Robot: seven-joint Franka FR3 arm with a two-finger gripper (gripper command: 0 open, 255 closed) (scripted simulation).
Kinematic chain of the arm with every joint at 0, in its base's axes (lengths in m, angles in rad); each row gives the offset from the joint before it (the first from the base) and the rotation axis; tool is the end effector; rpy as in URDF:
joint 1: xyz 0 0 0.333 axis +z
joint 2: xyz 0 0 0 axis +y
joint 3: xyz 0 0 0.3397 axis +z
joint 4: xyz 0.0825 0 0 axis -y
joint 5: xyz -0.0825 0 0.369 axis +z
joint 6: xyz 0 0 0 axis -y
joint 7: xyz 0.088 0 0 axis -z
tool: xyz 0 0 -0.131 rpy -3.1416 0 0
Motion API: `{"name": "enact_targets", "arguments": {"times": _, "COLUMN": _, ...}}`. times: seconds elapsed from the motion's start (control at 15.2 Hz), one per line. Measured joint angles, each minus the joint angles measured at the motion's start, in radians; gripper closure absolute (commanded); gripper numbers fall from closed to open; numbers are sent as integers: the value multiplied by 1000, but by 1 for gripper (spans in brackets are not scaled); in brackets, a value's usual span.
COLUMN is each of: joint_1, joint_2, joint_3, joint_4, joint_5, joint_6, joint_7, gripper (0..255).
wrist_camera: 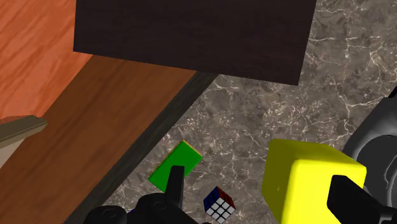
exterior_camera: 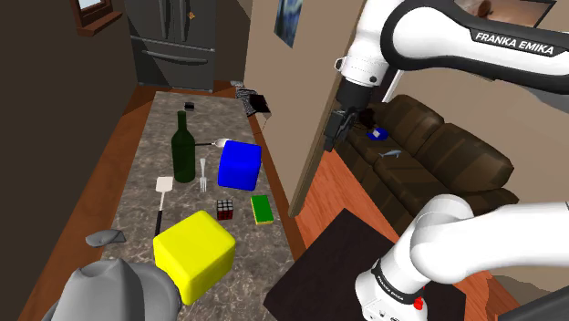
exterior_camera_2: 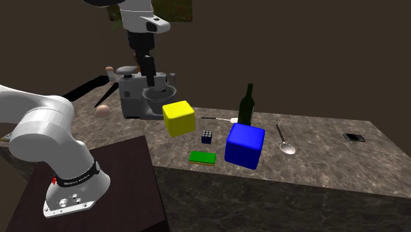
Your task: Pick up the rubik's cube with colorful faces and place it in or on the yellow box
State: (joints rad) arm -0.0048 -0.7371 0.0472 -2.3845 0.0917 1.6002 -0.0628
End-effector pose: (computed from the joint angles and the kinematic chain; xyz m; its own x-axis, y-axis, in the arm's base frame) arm 0.2882 0.0276 0.5589 0.9951 0.0885 -0.0439 0.0857 -0.9944 -0.0625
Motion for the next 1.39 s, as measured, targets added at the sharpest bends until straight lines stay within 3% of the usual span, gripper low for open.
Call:
{"name": "enact_targets", "arguments": {"times": 0.2, "joint_1": 1, "joint_2": 18, "joint_3": 13, "joint_4": -26, "joint_5": 6, "joint_6": 44, "joint_7": 13, "gripper": 0}}
{"name": "enact_targets", "arguments": {"times": 0.66, "joint_1": 2, "joint_2": 182, "joint_3": 73, "joint_4": -92, "joint_5": 26, "joint_6": 283, "joint_7": 78, "gripper": 0}}
{"name": "enact_targets", "arguments": {"times": 1.06, "joint_1": -2, "joint_2": 368, "joint_3": 124, "joint_4": -114, "joint_5": 25, "joint_6": 497, "joint_7": 143, "gripper": 0}}
{"name": "enact_targets", "arguments": {"times": 1.39, "joint_1": -9, "joint_2": 575, "joint_3": 163, "joint_4": -64, "joint_5": -8, "joint_6": 659, "joint_7": 217, "gripper": 0}}
